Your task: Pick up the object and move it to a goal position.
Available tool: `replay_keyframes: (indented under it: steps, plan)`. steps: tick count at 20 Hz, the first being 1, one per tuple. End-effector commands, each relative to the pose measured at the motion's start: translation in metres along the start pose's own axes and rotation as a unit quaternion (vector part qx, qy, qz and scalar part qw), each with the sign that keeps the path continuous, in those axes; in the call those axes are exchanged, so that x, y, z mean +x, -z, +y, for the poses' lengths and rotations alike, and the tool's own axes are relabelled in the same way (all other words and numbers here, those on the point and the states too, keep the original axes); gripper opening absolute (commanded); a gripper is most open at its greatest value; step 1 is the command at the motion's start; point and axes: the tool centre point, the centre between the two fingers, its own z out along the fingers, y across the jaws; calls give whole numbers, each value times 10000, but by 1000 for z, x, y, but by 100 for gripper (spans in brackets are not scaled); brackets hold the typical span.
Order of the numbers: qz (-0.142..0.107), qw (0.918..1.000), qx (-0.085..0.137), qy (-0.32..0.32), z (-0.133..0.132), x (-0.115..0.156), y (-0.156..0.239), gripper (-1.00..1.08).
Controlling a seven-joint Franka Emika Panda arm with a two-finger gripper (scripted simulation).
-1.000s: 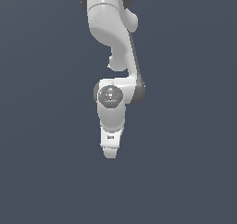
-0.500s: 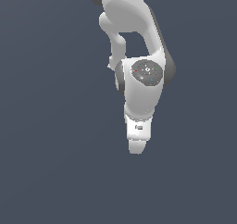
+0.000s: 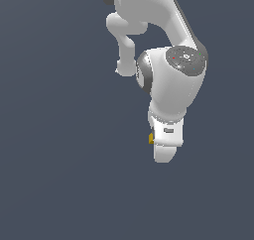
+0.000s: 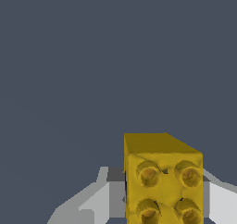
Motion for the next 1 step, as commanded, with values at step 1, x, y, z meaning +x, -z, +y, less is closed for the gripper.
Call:
replay_keyframes:
  steps: [1]
  plan:
    - [-2,10000,2,-9,1,1,2,-100]
